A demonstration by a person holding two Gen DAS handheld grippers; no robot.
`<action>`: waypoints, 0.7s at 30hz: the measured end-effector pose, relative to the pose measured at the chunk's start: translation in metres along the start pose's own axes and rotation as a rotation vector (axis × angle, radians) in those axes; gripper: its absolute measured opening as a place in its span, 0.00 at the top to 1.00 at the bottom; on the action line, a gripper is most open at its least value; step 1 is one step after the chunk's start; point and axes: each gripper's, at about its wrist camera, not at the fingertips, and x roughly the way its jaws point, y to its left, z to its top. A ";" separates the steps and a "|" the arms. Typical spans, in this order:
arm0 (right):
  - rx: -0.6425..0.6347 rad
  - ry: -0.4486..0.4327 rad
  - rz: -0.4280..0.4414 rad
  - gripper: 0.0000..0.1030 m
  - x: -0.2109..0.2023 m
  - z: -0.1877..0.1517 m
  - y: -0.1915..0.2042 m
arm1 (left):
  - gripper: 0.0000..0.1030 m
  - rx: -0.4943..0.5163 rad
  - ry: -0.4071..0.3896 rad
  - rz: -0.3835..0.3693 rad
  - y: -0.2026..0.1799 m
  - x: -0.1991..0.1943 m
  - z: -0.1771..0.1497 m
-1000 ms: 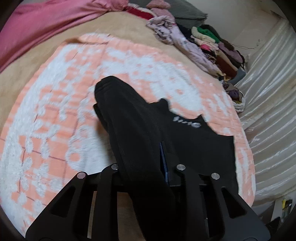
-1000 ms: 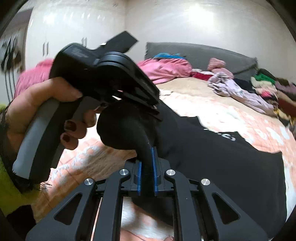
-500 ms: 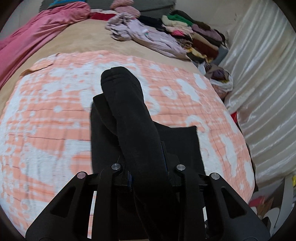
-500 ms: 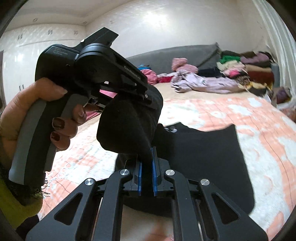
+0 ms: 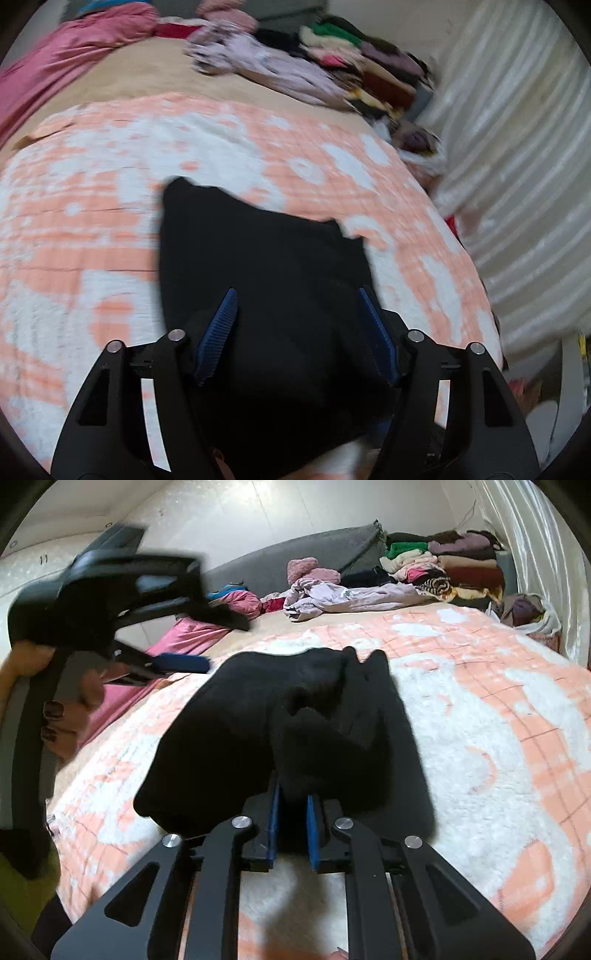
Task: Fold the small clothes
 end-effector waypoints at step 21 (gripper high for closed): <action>0.036 0.263 0.044 0.50 0.078 0.113 -0.044 | 0.50 0.249 -0.131 0.180 0.026 0.011 -0.059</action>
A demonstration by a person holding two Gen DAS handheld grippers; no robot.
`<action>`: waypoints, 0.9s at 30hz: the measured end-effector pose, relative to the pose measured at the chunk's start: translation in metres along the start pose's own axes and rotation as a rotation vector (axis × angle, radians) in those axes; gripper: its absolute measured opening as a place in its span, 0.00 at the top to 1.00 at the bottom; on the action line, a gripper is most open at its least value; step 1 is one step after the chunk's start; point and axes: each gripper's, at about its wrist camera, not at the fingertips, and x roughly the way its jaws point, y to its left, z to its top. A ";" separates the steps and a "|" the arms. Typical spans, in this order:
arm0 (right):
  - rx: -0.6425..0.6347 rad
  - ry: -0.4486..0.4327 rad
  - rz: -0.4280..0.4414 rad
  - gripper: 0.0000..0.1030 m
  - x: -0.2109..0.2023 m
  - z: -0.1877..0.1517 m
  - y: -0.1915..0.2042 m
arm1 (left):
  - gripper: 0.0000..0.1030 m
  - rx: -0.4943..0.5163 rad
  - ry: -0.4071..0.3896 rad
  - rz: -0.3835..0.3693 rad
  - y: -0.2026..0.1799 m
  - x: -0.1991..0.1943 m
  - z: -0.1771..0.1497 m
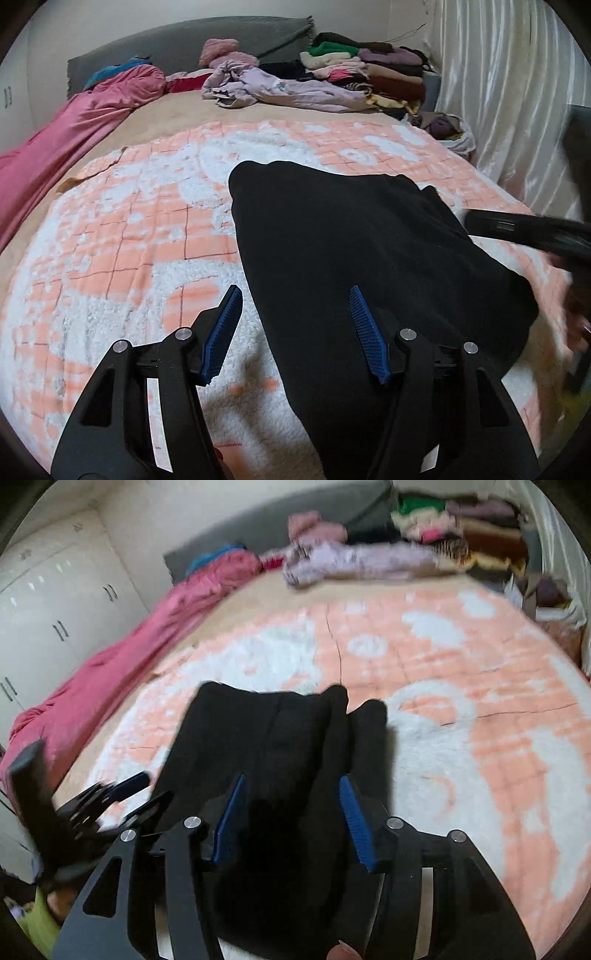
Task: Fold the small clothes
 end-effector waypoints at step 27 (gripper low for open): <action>0.021 0.041 -0.099 0.87 0.016 0.009 -0.023 | 0.43 -0.052 0.004 -0.202 -0.001 -0.008 -0.014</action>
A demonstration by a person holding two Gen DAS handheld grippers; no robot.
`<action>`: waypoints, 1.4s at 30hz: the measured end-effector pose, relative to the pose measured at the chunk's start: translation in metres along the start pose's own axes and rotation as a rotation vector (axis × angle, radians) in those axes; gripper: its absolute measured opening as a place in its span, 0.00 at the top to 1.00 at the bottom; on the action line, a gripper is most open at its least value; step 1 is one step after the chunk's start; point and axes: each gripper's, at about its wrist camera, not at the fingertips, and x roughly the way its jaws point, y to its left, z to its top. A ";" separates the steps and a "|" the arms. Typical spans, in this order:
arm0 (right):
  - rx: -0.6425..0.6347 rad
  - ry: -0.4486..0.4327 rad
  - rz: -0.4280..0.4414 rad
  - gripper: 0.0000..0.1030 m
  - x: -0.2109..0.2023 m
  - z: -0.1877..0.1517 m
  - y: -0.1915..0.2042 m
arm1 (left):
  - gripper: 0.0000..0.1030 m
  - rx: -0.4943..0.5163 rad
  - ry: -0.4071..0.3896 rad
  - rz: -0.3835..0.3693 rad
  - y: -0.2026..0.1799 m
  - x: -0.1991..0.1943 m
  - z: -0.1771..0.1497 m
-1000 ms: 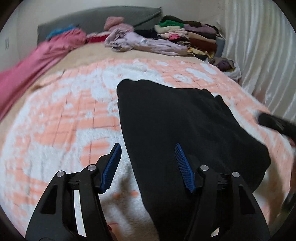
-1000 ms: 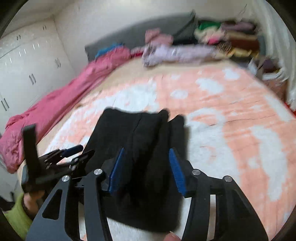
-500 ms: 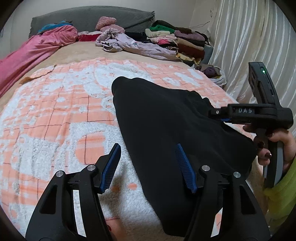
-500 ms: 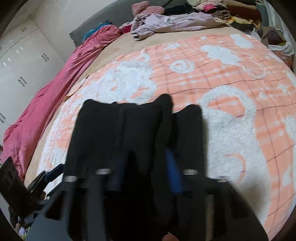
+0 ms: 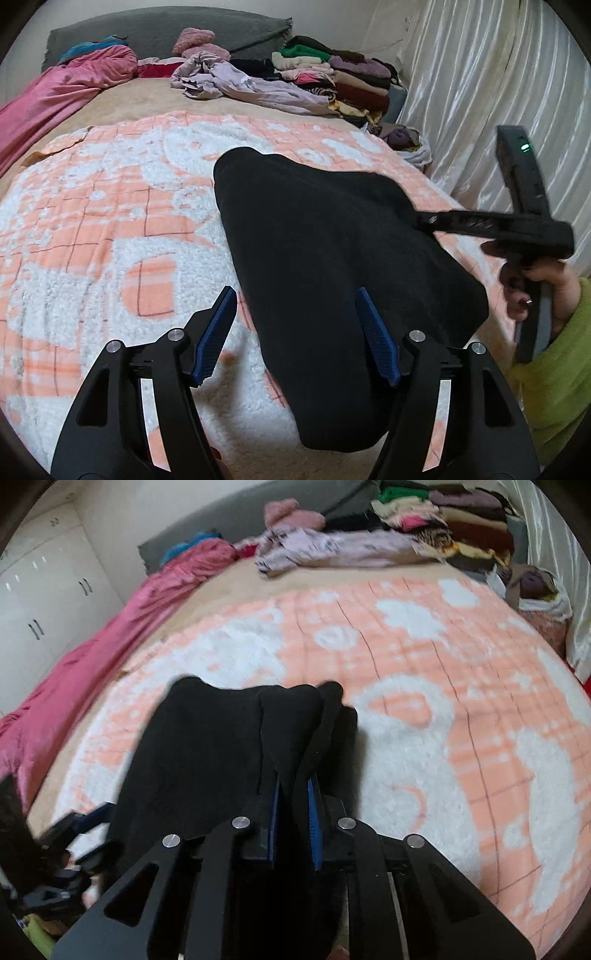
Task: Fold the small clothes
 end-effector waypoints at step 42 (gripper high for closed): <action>0.030 -0.070 0.068 0.79 -0.060 -0.089 0.009 | 0.32 0.004 0.040 0.025 -0.015 -0.001 -0.009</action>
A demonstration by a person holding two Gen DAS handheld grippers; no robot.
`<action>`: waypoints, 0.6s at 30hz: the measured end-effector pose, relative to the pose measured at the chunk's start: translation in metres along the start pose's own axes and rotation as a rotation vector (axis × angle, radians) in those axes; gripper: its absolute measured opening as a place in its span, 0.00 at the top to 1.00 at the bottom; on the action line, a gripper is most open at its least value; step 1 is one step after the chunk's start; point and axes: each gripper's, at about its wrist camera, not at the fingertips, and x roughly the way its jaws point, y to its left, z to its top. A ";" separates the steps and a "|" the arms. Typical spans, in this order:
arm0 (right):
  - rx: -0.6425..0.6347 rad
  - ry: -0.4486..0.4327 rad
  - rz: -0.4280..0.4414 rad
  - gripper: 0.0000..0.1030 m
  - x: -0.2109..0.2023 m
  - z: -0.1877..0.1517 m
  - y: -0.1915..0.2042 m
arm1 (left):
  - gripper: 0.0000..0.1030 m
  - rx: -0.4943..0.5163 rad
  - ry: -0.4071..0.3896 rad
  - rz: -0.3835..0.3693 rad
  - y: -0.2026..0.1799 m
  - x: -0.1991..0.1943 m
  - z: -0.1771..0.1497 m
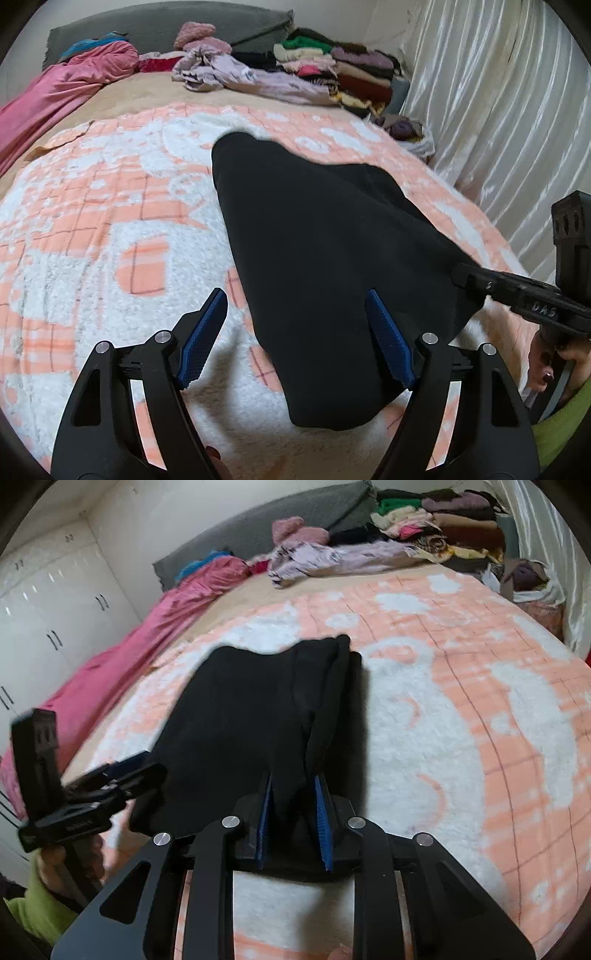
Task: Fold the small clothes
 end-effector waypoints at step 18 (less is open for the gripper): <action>-0.006 -0.127 -0.086 0.59 -0.024 0.007 0.008 | 0.30 -0.030 0.031 -0.002 0.002 0.008 -0.006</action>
